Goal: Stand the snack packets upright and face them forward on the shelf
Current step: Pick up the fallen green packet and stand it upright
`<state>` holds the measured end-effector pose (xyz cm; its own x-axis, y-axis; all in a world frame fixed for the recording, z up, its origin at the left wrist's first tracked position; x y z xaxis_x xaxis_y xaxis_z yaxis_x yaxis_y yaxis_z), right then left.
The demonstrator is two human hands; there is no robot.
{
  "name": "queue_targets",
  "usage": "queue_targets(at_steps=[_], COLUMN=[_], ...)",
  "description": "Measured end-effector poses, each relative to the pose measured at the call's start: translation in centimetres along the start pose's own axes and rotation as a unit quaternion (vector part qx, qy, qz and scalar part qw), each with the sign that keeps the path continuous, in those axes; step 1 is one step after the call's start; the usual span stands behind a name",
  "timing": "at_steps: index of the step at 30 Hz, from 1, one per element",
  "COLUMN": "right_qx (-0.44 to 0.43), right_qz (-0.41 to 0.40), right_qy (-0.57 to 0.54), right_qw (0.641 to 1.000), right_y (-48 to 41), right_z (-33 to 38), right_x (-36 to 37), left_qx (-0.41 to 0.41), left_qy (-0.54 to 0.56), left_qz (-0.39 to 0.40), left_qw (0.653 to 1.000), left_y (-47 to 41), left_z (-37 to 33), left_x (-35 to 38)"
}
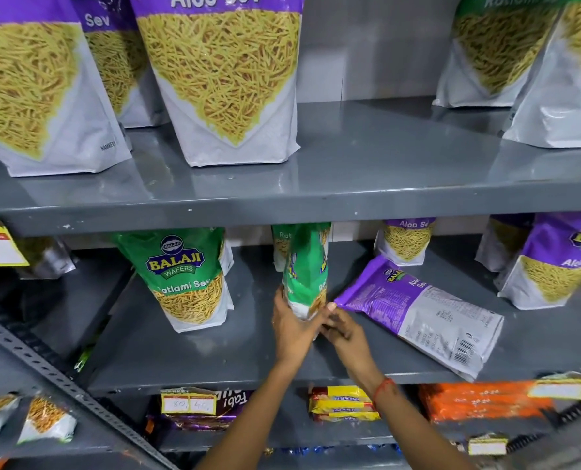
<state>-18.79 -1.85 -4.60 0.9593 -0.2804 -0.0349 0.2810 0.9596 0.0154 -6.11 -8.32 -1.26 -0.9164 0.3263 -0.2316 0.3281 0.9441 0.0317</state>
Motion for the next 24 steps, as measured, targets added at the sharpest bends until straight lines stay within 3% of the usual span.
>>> queue_targets(at_steps=[4, 9, 13, 16, 18, 24], right_qx=[-0.003, -0.016, 0.028, 0.059, 0.077, 0.069], right_qz=[0.002, -0.068, 0.048, 0.149, 0.171, 0.076], right_qy=[-0.009, 0.039, 0.085, 0.111, 0.117, 0.096], right_qw=[1.000, 0.997, 0.995, 0.981, 0.975, 0.990], right_y=[-0.2, -2.1, -5.4, -7.0, -7.1, -5.4], right_z=[0.5, 2.4, 3.9, 3.7, 3.2, 1.9], right_x=[0.1, -3.4, -2.4, -1.3, -1.2, -1.8], left_qx=[-0.002, 0.001, -0.037, -0.050, -0.051, -0.023], left_qy=[0.002, 0.062, 0.122, 0.182, 0.196, 0.162], left_qz=[0.007, 0.130, 0.207, 0.205, 0.175, 0.109], left_qw=[1.000, 0.990, 0.970, 0.961, 0.963, 0.980], left_y=[-1.6, -3.6, -4.7, -5.1, -5.0, -4.9], left_z=[-0.6, 0.1, 1.2, 1.8, 2.3, 2.9], left_x=[-1.4, -1.7, -1.5, -2.1, -2.4, -2.6])
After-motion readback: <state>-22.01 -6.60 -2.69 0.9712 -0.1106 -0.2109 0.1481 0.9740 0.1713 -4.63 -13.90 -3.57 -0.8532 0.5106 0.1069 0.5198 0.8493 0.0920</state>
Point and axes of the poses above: each hand's wrist, its own y-axis away from the middle knuckle, its own x-axis out of the palm, z = x × y, the point moved 10 cm from there along -y, towards the middle knuckle, and after that the axes turned 10 degrees about z, right-handed, at the moved point
